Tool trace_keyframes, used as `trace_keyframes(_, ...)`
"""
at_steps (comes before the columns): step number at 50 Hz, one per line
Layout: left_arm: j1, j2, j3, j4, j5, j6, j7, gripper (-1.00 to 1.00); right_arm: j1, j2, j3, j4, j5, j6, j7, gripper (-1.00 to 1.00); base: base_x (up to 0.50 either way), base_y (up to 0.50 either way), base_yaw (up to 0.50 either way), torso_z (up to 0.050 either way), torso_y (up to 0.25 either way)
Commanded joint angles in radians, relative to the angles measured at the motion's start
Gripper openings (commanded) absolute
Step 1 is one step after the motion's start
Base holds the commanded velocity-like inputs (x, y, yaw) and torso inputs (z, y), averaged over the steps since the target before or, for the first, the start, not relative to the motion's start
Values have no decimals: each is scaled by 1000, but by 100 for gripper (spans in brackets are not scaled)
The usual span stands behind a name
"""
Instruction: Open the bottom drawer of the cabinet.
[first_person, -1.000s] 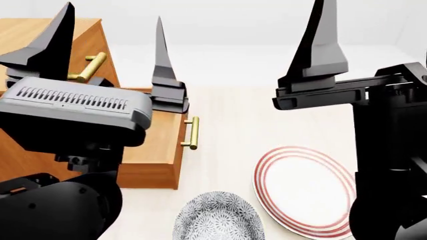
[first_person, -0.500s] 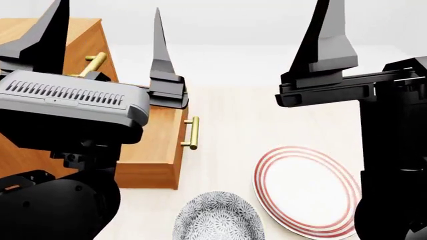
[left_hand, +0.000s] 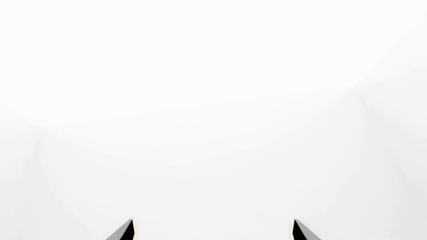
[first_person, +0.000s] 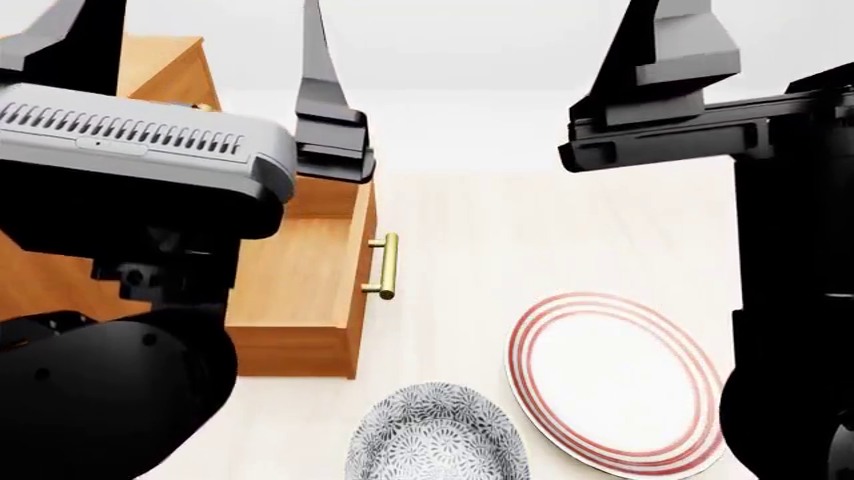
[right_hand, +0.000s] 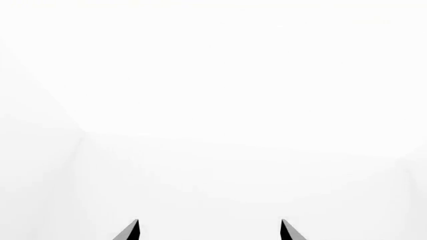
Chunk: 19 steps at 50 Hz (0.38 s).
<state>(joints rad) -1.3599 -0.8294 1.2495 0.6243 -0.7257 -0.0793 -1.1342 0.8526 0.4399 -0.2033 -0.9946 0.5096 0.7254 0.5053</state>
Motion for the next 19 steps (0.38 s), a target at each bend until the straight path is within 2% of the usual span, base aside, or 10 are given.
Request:
trace_keyframes(1, -10, 3, -9, -8, -10, -8, 8, 100, 35, 0, 1, 14, 24, 14, 11, 100, 0, 0, 0, 0, 0)
trace_keyframes(19, -34, 4, -27, -2, -25, -27, 14, 100, 84, 3, 2, 8, 58, 39, 30, 100, 0, 0, 0, 0, 0)
